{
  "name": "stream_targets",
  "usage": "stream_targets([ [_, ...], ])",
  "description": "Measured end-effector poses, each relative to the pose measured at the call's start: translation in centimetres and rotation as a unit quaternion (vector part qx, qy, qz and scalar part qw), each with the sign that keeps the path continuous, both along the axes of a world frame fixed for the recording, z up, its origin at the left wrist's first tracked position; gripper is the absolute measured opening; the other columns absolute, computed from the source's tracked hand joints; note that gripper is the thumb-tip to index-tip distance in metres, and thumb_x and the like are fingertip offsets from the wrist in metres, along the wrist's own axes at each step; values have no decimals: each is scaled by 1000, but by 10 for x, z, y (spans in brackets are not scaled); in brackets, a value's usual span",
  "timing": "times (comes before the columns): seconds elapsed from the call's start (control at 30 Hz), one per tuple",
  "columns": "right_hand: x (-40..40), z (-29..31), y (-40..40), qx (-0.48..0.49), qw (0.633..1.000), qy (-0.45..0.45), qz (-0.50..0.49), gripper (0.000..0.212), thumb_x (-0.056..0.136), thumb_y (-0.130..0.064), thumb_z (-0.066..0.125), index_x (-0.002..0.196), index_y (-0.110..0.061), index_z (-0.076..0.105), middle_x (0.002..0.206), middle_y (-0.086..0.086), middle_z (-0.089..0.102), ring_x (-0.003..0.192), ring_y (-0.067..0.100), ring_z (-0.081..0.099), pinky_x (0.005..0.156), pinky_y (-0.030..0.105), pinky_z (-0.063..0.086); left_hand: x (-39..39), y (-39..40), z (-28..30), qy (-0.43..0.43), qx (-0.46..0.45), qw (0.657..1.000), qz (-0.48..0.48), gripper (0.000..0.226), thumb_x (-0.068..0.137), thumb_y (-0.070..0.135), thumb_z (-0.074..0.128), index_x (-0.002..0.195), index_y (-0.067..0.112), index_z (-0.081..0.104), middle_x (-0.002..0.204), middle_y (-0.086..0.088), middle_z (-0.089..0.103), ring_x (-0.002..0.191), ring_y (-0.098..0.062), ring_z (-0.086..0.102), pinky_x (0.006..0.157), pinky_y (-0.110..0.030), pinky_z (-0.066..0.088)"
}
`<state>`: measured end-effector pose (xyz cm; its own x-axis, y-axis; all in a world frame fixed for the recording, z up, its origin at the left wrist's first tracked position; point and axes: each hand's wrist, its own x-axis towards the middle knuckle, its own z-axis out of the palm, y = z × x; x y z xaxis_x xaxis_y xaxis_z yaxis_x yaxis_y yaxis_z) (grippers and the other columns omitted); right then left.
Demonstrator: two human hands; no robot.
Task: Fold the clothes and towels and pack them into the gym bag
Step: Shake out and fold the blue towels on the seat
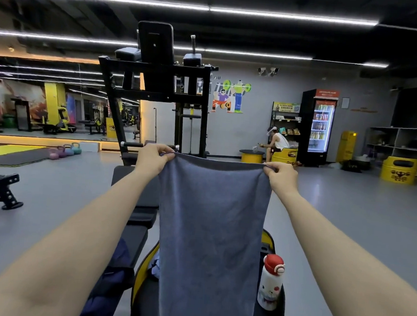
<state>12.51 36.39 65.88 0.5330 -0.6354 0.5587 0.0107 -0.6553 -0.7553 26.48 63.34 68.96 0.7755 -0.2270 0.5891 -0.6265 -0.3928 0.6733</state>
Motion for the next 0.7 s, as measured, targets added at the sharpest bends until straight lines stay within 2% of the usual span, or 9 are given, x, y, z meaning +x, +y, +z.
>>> stream_targets([
  [0.13,22,-26,-7,15,999,30,9,24,95,-12,57,114,-5,68,117,13,66,113,27,56,88,27,40,18,-6,-27,32,10,999,7,17,90,13,63,104,8,71,105,-7,68,104,-18,58,82,-21,37],
  [0.27,46,-51,-12,35,998,56,16,24,95,-12,57,114,-3,68,116,14,66,112,29,58,89,29,42,35,-15,-58,76,-9,997,11,17,90,11,62,104,8,71,103,-8,67,95,-13,56,78,-20,38],
  [0.4,62,-79,-13,47,995,83,24,23,95,-11,57,112,0,68,115,15,67,111,29,58,87,26,40,51,-19,-91,102,15,994,21,15,90,10,62,102,8,72,100,-8,68,91,-14,56,77,-21,39],
  [0.5,71,-103,-13,57,992,112,28,23,95,-11,57,112,0,68,116,15,67,113,30,58,90,30,43,60,-20,-117,121,30,992,21,16,90,10,62,102,8,72,100,-7,68,89,-12,55,75,-20,38],
  [0.63,77,-142,-9,74,984,161,33,22,95,-12,56,110,-4,69,111,13,68,108,29,60,80,23,40,64,-19,-155,153,49,987,18,13,89,7,62,97,8,73,95,-7,69,88,-13,57,76,-19,39],
  [0.7,73,-162,-3,71,979,185,39,22,95,-12,55,110,-6,69,106,11,68,99,27,61,72,21,39,62,-18,-177,176,54,983,20,13,88,5,61,92,11,72,91,-6,68,87,-13,57,75,-19,38],
])
